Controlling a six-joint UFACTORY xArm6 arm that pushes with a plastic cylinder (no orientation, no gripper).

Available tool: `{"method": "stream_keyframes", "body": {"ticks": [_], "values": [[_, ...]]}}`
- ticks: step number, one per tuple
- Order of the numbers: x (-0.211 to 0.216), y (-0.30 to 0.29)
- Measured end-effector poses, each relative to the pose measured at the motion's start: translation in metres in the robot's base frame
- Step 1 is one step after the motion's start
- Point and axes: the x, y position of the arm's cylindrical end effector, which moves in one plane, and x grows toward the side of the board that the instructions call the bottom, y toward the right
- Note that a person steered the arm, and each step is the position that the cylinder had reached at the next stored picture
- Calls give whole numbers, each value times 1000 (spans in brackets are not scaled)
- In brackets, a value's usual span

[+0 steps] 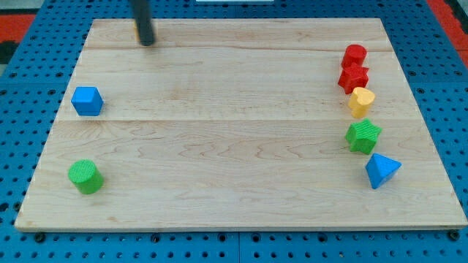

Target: Push the yellow hexagon to the top center

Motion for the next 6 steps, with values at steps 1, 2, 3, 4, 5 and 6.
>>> {"method": "stream_keyframes", "body": {"ticks": [1, 2, 3, 4, 5, 6], "values": [[-14, -70], [-38, -57], [-47, -15], [-27, 67], [-11, 141], [-5, 158]]}}
